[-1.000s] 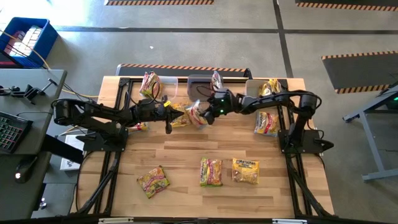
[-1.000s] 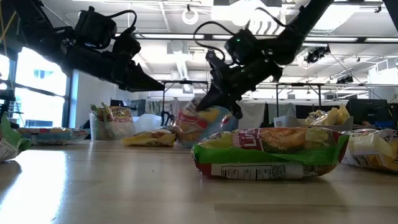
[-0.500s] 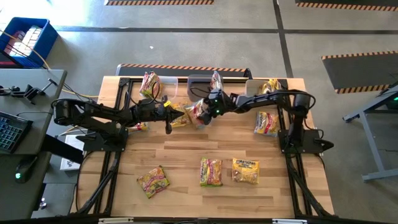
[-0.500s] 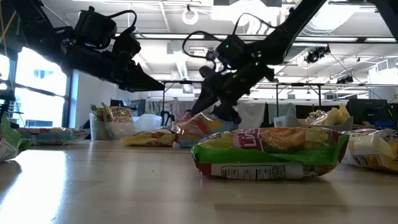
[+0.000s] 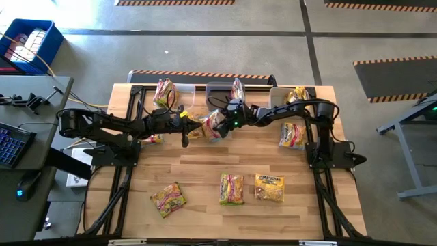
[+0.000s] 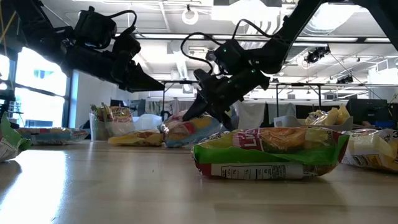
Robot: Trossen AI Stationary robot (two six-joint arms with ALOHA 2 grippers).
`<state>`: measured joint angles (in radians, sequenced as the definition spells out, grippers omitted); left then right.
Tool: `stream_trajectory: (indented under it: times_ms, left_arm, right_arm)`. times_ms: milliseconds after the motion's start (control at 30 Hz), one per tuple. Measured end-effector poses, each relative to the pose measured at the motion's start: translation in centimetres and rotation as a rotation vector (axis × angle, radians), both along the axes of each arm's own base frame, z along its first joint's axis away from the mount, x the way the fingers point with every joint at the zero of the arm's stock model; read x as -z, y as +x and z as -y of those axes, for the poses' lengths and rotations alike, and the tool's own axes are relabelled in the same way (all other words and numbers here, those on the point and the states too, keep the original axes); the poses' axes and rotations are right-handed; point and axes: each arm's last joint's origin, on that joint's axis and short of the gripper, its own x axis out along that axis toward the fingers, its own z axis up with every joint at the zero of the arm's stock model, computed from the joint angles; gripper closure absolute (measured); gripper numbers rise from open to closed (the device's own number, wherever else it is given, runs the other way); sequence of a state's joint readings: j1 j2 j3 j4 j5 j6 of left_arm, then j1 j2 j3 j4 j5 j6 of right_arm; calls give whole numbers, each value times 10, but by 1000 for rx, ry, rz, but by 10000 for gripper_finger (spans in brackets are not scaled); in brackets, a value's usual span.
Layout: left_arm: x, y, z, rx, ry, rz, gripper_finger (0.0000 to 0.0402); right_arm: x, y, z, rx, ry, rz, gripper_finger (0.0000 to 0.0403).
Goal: Sort Maruchan noodles
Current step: Put the bottom right blue noodle pack into the black bin
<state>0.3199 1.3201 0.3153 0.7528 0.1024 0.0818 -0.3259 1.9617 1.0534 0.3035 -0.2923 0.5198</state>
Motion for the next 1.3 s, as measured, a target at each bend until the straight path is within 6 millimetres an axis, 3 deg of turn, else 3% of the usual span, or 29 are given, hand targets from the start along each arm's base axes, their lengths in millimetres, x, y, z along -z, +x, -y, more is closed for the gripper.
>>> stream_trajectory:
  times_ms: [133, 300, 500, 700, 833, 1033, 1133, 1300]
  left_arm:
    - [0, 0, 0, 0, 0, 0, 401]
    - [0, 0, 0, 0, 0, 0, 401]
    - [0, 0, 0, 0, 0, 0, 401]
    - [0, 0, 0, 3, -1, 0, 401]
    - [0, 0, 0, 11, -2, 1, 401]
    - [0, 0, 0, 10, -2, 3, 401]
    - [-1, 0, 0, 10, -3, 7, 401]
    - [-1, 1, 1, 30, -20, 13, 401]
  right_arm:
    - [-3, 2, 0, 0, -16, 36, 389]
    - [-9, 4, 1, -3, -24, 81, 389]
    - [-32, 13, 3, -22, -38, 145, 402]
    - [-38, 17, 2, -81, -43, 24, 398]
    - [-39, 17, 0, -114, -83, -32, 358]
    - [-38, 17, -1, -72, -9, -41, 226]
    - [-28, 18, 2, -29, 85, -66, 166]
    - [-6, 15, 14, 15, 159, -130, 127]
